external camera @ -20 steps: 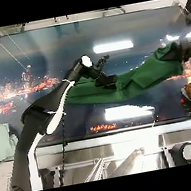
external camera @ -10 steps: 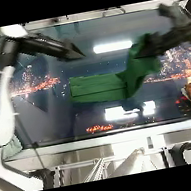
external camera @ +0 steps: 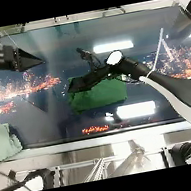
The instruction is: Fold the shirts.
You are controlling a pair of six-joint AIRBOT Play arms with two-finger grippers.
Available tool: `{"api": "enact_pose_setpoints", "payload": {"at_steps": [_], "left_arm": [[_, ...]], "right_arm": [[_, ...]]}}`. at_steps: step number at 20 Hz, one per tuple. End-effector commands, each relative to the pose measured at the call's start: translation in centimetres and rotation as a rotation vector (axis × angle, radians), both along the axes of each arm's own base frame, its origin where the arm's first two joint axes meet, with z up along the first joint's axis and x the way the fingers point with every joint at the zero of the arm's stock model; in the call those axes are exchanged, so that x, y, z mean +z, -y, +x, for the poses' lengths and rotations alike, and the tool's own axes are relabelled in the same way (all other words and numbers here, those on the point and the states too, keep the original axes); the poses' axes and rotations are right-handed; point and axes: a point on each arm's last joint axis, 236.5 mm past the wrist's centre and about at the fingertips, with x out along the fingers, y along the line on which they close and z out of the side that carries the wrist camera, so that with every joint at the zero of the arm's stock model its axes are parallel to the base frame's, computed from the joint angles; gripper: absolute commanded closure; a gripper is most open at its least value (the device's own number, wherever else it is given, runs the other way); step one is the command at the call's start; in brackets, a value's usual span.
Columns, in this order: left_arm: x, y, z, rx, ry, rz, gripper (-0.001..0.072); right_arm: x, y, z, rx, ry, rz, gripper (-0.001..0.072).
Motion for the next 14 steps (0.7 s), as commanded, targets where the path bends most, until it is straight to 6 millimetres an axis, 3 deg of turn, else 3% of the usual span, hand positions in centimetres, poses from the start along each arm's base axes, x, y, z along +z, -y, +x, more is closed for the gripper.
{"api": "enact_pose_setpoints", "payload": {"at_steps": [1, 3, 4, 7, 8, 10, 12, 14], "left_arm": [[1.2, -0.8, -1.4, 0.072, 0.089, -0.084, 0.069], [1.1, -1.2, -2.2, 0.102, 0.093, -0.096, 0.069], [1.0, -1.3, -2.8, 0.112, 0.085, -0.111, 0.0689], [1.0, -1.0, -5.2, 0.112, 0.065, -0.155, 0.0689], [0.8, -0.9, -6.0, 0.113, 0.065, -0.154, 0.0689], [0.4, -0.5, -7.5, 0.117, 0.062, -0.155, 0.069], [0.4, -0.2, -8.6, 0.122, 0.07, -0.154, 0.069], [0.6, 0.0, -9.1, 0.13, 0.088, -0.15, 0.069]], "right_arm": [[2.4, 0.4, -1.3, 0.074, 0.023, 0.054, 0.0276], [4.6, 5.9, 0.2, 0.051, 0.029, -0.008, 0.0277], [4.6, 9.3, 1.3, 0.003, 0.022, -0.089, 0.0276], [2.6, 21.8, 4.3, -0.214, -0.016, -0.391, 0.0274], [1.9, 24.7, 4.9, -0.291, -0.044, -0.425, 0.0262], [-1.0, 28.7, 5.0, -0.394, -0.139, -0.446, 0.0034], [-4.7, 30.8, 4.6, -0.444, -0.228, -0.464, 0.001], [-8.1, 31.4, 4.0, -0.439, -0.31, -0.475, 0.001]]}}
